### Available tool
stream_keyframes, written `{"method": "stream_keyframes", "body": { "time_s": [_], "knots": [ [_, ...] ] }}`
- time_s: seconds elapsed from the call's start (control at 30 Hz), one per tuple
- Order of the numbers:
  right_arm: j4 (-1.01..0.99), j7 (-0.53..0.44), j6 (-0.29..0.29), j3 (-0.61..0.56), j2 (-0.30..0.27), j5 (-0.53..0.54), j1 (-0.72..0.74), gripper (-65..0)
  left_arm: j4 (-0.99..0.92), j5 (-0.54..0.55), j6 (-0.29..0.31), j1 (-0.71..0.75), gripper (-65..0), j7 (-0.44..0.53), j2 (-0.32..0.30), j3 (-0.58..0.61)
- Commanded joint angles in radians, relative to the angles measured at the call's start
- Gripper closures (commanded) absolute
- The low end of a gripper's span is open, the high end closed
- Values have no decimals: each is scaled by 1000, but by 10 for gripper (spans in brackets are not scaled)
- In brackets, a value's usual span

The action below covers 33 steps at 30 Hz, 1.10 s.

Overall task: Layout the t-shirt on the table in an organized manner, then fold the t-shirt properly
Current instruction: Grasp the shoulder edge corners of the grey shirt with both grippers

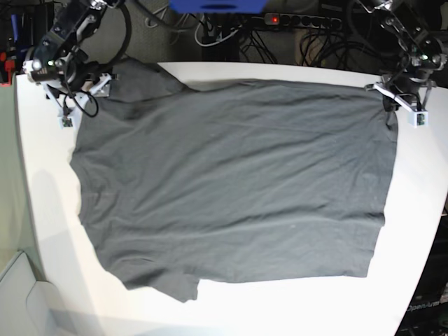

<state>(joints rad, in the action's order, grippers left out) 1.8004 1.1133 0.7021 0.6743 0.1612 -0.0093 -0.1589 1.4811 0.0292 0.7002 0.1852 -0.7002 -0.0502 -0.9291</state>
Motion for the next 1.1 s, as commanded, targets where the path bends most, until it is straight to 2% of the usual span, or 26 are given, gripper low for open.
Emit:
{"method": "stream_keyframes", "body": {
  "time_s": [0.0, 0.13, 0.23, 0.43, 0.6, 0.97, 1.07],
  "knots": [
    [-1, 0, -4, 2, -4, 9, 6, -461, 8, -35, -2, 6, -1, -37, -6, 0],
    [-11, 1, -4, 2, -4, 9, 6, -447, 8, -35, -2, 6, -1, -37, -6, -2],
    [-11, 1, -4, 2, -4, 9, 8, -385, 8, -35, -2, 6, -1, -37, -6, -3],
    [-11, 1, -4, -3, -4, 10, 8, -173, 8, -35, -2, 6, -1, -37, -4, -2],
    [12, 1, -4, -58, -4, 10, 2, -2, 33, -30, -2, 6, -1, -39, 2, -2],
    [198, 3, -4, -55, -4, 10, 8, 0, 273, -33, -2, 4, -1, -42, 82, -2],
    [201, 1, -4, -55, -4, 10, 11, 0, 323, -30, -2, 3, -1, -85, 88, -2]
  ]
}}
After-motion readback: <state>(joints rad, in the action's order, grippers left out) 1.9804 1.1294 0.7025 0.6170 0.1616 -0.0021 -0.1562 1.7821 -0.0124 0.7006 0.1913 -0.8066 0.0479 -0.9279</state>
